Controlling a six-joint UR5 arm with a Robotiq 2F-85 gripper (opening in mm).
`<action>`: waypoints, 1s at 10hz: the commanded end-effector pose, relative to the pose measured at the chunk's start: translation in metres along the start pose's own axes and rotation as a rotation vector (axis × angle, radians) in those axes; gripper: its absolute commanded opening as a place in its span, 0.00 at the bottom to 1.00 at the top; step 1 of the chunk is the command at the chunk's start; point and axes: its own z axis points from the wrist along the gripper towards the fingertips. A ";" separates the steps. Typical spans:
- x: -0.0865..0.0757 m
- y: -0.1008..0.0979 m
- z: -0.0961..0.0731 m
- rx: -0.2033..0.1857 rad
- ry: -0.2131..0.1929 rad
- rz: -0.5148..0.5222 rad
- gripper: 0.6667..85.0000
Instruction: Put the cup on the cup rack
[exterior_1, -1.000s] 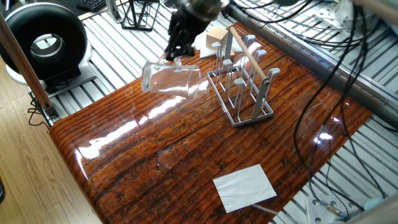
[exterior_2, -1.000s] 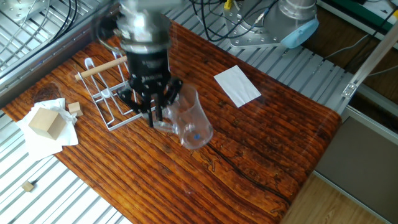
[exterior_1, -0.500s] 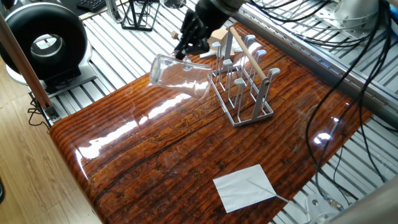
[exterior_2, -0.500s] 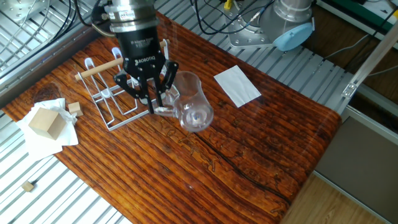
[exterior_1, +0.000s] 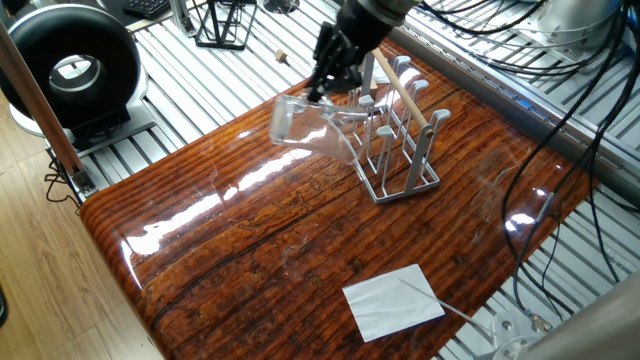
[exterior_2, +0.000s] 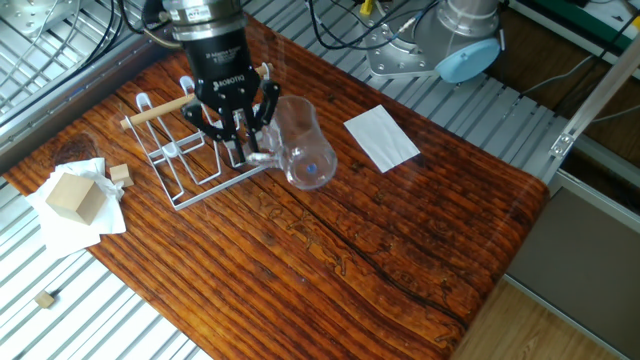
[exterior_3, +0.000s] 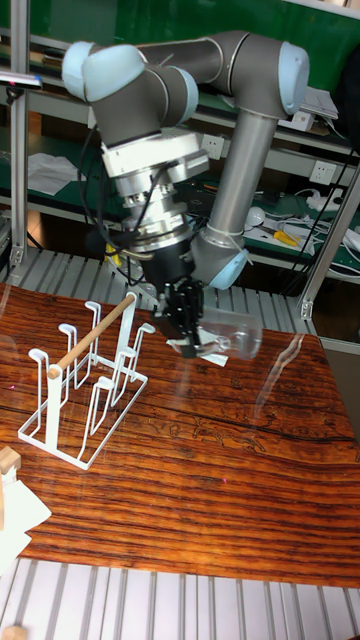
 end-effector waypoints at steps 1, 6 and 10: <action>0.021 0.003 -0.004 -0.011 0.003 -0.025 0.00; 0.020 -0.007 -0.002 0.024 -0.031 -0.059 0.00; 0.022 -0.001 -0.007 0.009 -0.039 -0.062 0.00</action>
